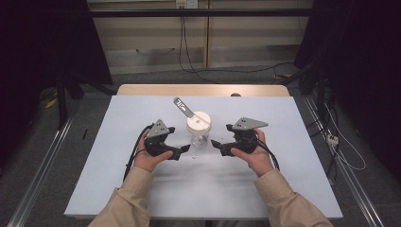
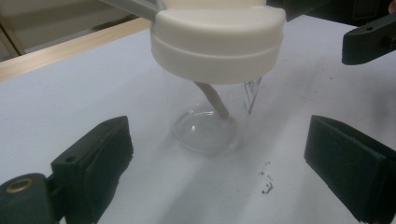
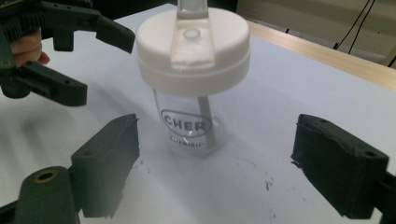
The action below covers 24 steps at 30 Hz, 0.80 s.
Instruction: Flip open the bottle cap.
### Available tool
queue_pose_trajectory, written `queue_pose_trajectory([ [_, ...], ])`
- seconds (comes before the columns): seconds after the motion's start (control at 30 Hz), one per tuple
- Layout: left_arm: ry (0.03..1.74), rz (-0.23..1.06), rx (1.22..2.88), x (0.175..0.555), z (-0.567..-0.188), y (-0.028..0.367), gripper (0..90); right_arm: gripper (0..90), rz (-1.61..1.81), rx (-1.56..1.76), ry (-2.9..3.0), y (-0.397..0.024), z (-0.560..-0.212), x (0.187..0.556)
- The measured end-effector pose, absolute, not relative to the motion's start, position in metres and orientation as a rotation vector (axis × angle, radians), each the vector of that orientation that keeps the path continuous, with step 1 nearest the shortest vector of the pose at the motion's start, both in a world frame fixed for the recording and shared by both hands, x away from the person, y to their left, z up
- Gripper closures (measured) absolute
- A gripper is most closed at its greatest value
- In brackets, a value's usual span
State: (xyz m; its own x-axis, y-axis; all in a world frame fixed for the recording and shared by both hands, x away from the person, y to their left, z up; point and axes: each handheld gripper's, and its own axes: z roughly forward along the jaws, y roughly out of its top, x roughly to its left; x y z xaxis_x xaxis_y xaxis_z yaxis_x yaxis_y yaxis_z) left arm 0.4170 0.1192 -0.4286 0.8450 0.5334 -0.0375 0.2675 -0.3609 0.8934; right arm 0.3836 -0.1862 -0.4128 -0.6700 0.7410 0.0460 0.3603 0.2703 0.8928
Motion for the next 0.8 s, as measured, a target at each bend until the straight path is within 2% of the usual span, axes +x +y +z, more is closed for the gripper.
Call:
queue_pose_trajectory([
  [0.8, 0.667, 0.348, 1.98, 0.387, -0.434, 0.182, 6.9, 12.2, 1.318, 1.071, 2.135, -0.237, -0.436, 0.34],
])
